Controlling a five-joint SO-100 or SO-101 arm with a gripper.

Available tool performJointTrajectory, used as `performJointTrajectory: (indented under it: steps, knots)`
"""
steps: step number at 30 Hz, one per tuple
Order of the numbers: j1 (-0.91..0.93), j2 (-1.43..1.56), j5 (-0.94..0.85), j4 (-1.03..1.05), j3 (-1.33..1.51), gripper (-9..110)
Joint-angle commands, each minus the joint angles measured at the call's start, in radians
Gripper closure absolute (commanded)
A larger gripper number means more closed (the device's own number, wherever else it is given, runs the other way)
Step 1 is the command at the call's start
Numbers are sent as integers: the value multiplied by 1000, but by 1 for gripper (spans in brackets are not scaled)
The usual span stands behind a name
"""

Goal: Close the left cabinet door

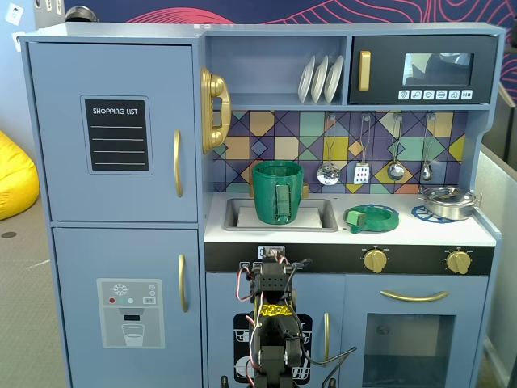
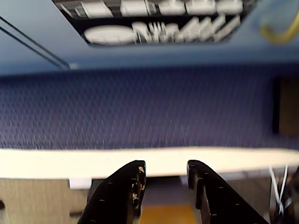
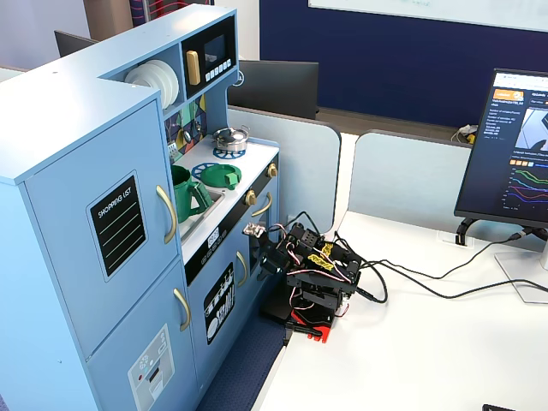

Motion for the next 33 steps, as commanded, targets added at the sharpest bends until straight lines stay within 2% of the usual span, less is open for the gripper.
performJointTrajectory:
  steps: [1, 8, 18, 19, 23, 33]
  knots:
    - [26, 18, 41, 17, 46, 102]
    - [51, 18, 98, 71, 158, 102]
    - [74, 18, 183, 152, 160, 101]
    - [80, 18, 189, 152, 160, 96]
    - [80, 18, 94, 164, 160, 94]
    - [80, 18, 98, 164, 160, 94]
